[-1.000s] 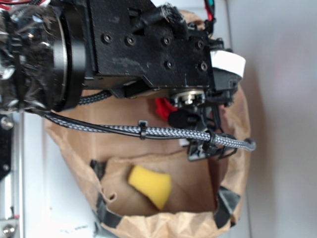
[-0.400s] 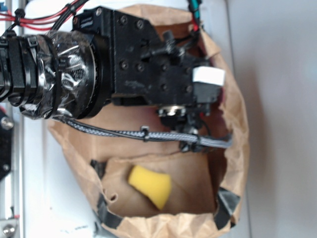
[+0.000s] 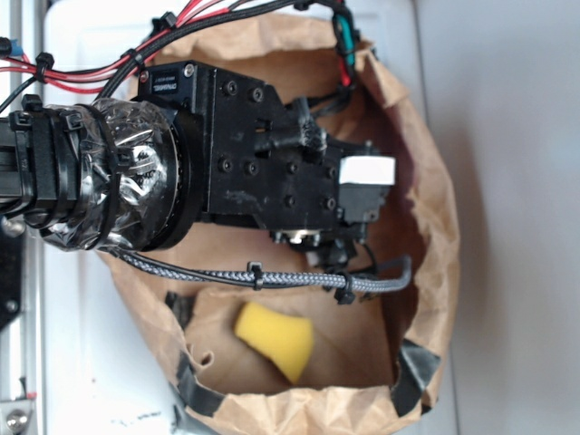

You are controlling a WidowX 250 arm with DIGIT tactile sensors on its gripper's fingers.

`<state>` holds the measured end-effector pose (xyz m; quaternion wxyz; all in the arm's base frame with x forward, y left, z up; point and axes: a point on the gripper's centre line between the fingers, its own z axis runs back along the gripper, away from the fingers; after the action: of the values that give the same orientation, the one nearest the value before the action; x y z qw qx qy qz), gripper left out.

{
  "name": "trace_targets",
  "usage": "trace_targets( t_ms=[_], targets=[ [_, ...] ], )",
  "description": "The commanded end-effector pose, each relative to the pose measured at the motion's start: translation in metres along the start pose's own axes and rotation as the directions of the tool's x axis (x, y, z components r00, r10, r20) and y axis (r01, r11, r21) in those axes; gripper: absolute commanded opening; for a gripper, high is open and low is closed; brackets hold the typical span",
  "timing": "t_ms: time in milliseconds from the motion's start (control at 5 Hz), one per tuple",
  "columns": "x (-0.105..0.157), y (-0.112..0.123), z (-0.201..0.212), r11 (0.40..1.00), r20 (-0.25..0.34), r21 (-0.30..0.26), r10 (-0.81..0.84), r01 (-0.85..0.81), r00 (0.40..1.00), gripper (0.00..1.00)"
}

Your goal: Grab the red paper.

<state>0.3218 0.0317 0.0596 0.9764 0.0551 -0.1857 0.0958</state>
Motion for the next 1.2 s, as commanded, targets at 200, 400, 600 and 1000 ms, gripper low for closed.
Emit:
trace_targets(
  t_ms=[200,400,600,1000],
  targets=[
    [0.012,-0.001,0.013,0.999,0.053,-0.015,0.029,-0.028,0.998,0.0],
    [0.022,0.01,0.041,0.997,0.039,-0.067,0.042,-0.04,0.998,0.0],
    [0.023,0.012,0.065,0.993,0.024,-0.114,0.044,-0.041,0.999,0.0],
    [0.024,0.018,0.119,0.978,-0.057,-0.203,0.044,-0.055,0.997,0.0]
  ],
)
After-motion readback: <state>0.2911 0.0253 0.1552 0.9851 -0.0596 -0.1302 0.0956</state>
